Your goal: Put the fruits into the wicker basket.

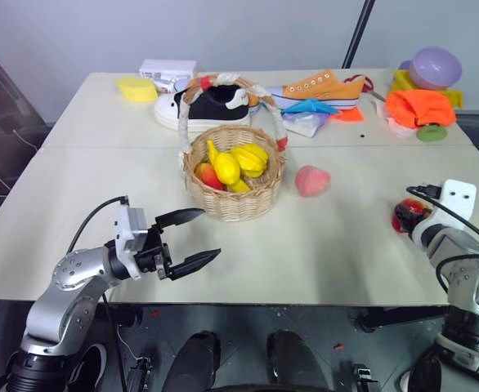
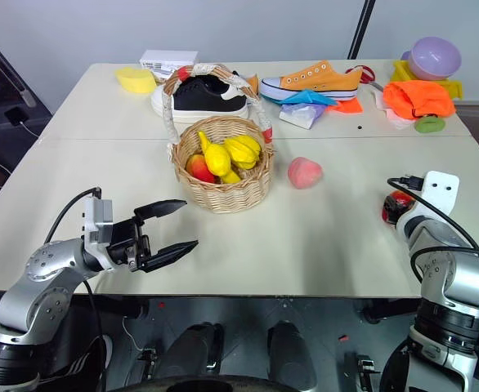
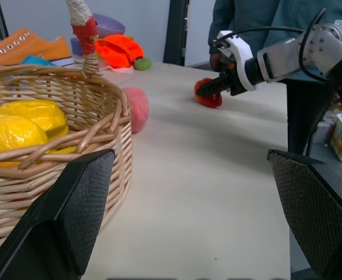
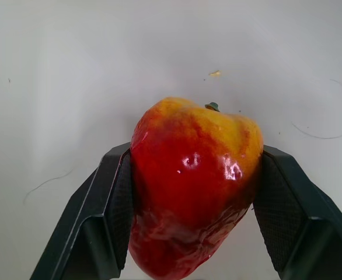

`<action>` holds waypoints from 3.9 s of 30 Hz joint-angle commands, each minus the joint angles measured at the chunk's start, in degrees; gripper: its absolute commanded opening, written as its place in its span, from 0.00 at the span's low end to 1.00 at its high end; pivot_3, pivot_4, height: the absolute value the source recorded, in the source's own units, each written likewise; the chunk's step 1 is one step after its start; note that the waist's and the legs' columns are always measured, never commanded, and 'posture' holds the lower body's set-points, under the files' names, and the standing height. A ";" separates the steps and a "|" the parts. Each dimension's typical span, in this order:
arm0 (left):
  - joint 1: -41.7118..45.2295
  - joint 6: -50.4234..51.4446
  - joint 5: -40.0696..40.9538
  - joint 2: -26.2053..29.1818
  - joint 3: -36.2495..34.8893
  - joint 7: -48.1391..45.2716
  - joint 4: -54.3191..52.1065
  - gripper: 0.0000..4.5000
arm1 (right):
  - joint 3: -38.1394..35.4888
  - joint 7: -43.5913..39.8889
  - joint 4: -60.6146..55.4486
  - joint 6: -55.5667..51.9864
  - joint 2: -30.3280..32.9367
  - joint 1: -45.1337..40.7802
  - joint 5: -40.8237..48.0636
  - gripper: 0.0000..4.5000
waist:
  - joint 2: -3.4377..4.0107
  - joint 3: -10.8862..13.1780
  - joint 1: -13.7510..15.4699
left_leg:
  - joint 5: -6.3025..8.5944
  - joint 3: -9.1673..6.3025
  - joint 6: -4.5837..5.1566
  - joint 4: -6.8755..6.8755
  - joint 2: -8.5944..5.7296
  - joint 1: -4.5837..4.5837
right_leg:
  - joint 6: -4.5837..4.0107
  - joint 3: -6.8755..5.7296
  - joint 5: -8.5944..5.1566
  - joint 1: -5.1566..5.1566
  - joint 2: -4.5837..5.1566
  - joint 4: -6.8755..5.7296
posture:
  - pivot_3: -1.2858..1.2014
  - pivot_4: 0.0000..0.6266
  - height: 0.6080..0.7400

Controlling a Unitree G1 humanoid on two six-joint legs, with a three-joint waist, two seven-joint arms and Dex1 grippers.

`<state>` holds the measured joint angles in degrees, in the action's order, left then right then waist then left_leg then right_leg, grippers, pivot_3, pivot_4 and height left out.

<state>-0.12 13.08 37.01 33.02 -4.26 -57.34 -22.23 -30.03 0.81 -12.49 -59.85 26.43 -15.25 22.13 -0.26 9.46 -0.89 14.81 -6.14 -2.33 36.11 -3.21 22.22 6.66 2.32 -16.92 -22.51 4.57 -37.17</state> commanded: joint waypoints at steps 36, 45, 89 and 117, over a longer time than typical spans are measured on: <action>-5.72 -3.86 -0.44 -1.44 -10.15 7.04 -1.55 1.00 | 41.77 -31.41 6.47 36.00 -11.40 -24.56 -4.80 0.99 | -0.21 0.11 0.01 | -0.01 -0.07 -0.05 -0.07 0.00 0.24 | -0.03 -0.07 0.03 -0.33 0.08 0.08 | 0.52 0.24 1.00; -4.57 -2.45 0.37 0.10 -8.56 4.14 -1.25 1.00 | 29.11 -39.07 -15.10 27.95 -0.14 -7.10 9.12 0.99 | -0.24 0.12 0.35 | 0.02 -0.15 -0.01 -0.08 0.00 0.28 | -0.03 -0.09 0.02 -0.20 0.11 0.23 | 0.52 0.24 1.00; -4.22 -1.66 -0.94 -0.72 -5.35 4.10 -1.25 1.00 | 28.70 -30.81 21.10 24.06 2.08 -18.42 -8.16 0.94 | -0.27 0.15 -0.11 | 0.01 -0.02 -0.01 -0.03 0.03 0.18 | -0.04 -0.04 0.04 -0.21 0.05 0.10 | 0.52 0.24 1.00; -0.65 -4.81 -2.49 -0.05 -9.23 3.49 6.36 1.00 | 36.54 -29.95 -11.41 16.20 -2.27 -20.53 6.82 0.64 | -0.27 0.21 0.21 | 0.02 -0.14 0.01 -0.04 0.09 0.19 | -0.14 -0.13 0.10 -0.24 -0.01 0.15 | 0.52 0.24 1.00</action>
<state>-1.16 9.47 34.63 33.18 -13.18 -53.81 -14.99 3.47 -30.69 -27.24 -49.48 24.79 -34.72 35.24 -0.53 9.67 -0.68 14.83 -6.26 -2.32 36.06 -3.16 22.43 6.54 2.18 -16.83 -22.76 4.58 -36.99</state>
